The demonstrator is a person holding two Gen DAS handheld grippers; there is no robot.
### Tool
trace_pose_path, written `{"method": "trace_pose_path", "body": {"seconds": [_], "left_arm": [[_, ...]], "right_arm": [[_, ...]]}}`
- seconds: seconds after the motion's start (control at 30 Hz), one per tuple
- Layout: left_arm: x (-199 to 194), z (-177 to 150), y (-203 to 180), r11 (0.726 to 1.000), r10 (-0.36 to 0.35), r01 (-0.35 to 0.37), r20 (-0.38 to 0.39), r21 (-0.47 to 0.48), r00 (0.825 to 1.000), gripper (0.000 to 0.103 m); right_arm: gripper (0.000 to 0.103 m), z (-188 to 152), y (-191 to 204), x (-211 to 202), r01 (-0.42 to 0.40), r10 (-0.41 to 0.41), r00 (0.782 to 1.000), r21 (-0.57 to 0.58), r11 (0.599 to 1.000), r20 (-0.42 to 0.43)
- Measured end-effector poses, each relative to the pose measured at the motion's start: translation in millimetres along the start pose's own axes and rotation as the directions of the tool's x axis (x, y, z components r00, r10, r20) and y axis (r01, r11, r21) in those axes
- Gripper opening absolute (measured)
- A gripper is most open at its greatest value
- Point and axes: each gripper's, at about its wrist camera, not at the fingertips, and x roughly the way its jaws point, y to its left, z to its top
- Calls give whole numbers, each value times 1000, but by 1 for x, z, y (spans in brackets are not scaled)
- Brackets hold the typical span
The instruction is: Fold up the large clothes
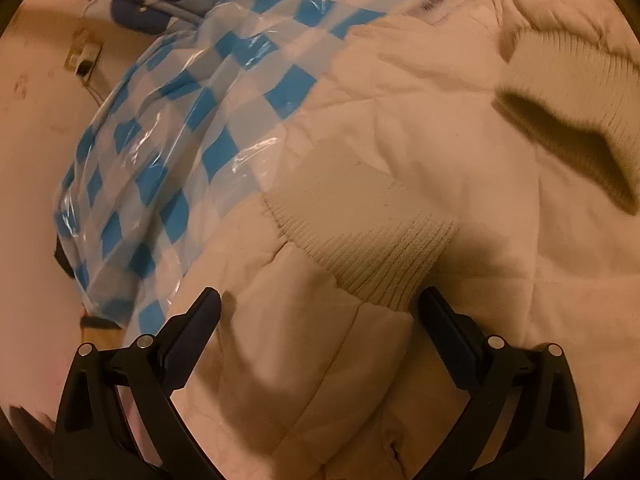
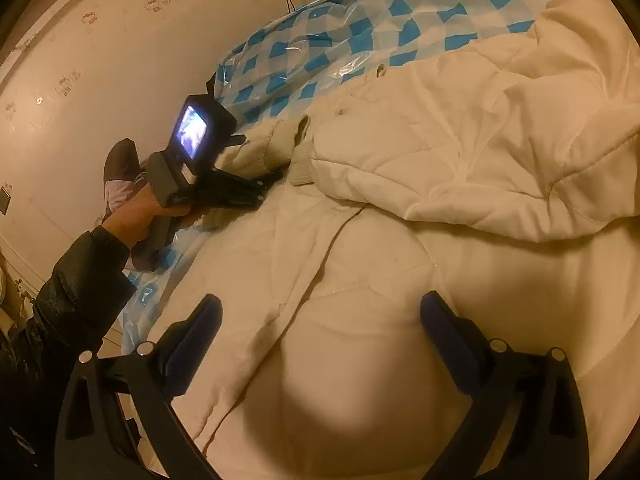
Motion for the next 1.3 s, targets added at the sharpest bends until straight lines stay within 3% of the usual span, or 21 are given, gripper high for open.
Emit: {"method": "trace_pose_path", "body": {"seconds": [0.13, 0.17, 0.2, 0.23, 0.27, 0.3, 0.37, 0.43, 0.53, 0.63, 0.73, 0.83, 0.93, 1.03, 1.07, 1.1, 1.2, 1.3], "left_arm": [[10, 2, 17, 992, -60, 58, -14, -111, 998, 95], [12, -1, 22, 985, -76, 74, -7, -158, 997, 91], [11, -4, 23, 981, -76, 75, 3, -179, 997, 83], [11, -5, 23, 978, -82, 81, 6, -192, 997, 63], [9, -9, 24, 971, -93, 94, 12, -222, 996, 36], [9, -12, 25, 968, -70, 70, 6, -242, 998, 25], [7, -18, 33, 947, -115, 117, 26, -298, 993, 21], [-1, -27, 48, 900, -187, 205, 86, -385, 979, 20], [-14, -35, 66, 846, -223, 263, 142, -463, 965, 17], [-35, -38, 82, 786, -273, 342, 207, -515, 940, 17], [-69, -29, 91, 744, -312, 426, 296, -514, 903, 17], [-107, -9, 92, 706, -351, 511, 384, -491, 854, 17], [-143, 18, 81, 678, -395, 589, 457, -440, 797, 17], [-173, 52, 59, 649, -454, 664, 512, -371, 729, 17], [-183, 67, 45, 638, -482, 693, 528, -335, 699, 17], [-188, 76, 37, 631, -497, 708, 535, -317, 683, 17], [-202, 106, 0, 610, -553, 750, 541, -255, 634, 17], [-200, 129, -42, 589, -610, 780, 518, -209, 599, 17]], "right_arm": [[96, 0, 0, 0, -4, 4, 1000, 3, 1000, 3], [96, 0, 0, 0, -6, 6, 1000, 4, 1000, 5], [96, -1, -1, -1, -9, 9, 1000, 5, 1000, 7], [96, -1, -1, -1, -12, 12, 1000, 5, 1000, 9], [96, -1, -1, -1, -15, 15, 1000, 5, 1000, 10], [96, -2, -3, -2, -19, 19, 1000, 5, 1000, 12], [96, -2, -3, -2, -24, 24, 1000, 6, 1000, 16], [96, -3, -5, -3, -28, 28, 999, 5, 1000, 19], [96, -4, -6, -3, -35, 35, 999, 1, 999, 27], [96, -4, -7, -3, -48, 48, 998, 2, 999, 38], [96, -4, -8, -4, -57, 57, 997, 5, 998, 47], [96, -4, -9, -5, -61, 60, 997, 6, 998, 56], [96, -5, -8, -6, -55, 55, 996, 5, 998, 65], [96, -5, -7, -8, -39, 39, 996, -6, 999, 78], [96, -5, -6, -11, -34, 35, 995, -8, 999, 96], [96, -6, -6, -17, -30, 31, 991, -10, 999, 127], [96, -9, -8, -52, 4, -6, 949, 8, 1000, 316], [96, -15, -26, -90, 1, -50, 874, 100, 995, 484]]}}
